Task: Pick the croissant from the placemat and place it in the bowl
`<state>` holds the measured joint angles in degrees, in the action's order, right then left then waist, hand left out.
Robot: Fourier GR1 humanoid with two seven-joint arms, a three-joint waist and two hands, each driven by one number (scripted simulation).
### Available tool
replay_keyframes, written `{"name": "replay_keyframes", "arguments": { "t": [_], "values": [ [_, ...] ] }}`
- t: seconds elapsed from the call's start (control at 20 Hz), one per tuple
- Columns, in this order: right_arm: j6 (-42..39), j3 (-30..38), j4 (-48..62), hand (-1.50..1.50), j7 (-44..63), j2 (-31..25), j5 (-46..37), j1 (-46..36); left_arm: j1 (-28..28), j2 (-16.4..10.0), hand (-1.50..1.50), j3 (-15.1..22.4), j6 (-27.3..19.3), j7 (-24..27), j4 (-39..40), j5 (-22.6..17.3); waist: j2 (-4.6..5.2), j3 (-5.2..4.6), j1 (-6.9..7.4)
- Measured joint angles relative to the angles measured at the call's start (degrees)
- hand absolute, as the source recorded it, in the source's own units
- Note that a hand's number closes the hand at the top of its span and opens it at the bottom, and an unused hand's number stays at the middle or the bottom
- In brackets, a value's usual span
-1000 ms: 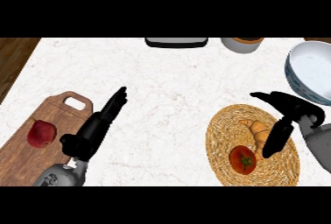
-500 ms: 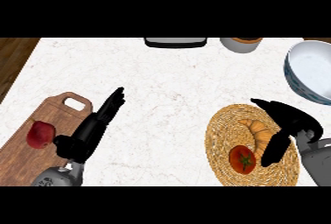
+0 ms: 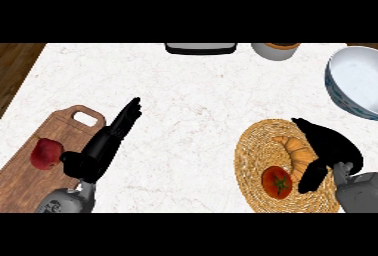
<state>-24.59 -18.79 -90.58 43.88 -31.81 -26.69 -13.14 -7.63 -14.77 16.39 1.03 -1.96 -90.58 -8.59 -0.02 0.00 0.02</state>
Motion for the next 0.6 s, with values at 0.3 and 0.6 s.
{"name": "replay_keyframes", "arguments": {
  "t": [0.3,0.6],
  "values": [
    [-0.75,2.22,4.73,-1.5,-1.68,3.15,-4.85,-0.49,-1.34,1.52,0.0,-2.28,1.91,-2.06,0.02,1.15,0.02,0.0,0.06],
    [0.71,4.23,10.52,-1.5,-6.89,6.25,-9.33,0.14,1.13,3.44,0.0,-2.99,3.13,-1.87,-1.46,3.19,0.02,-0.01,0.12]
  ]
}}
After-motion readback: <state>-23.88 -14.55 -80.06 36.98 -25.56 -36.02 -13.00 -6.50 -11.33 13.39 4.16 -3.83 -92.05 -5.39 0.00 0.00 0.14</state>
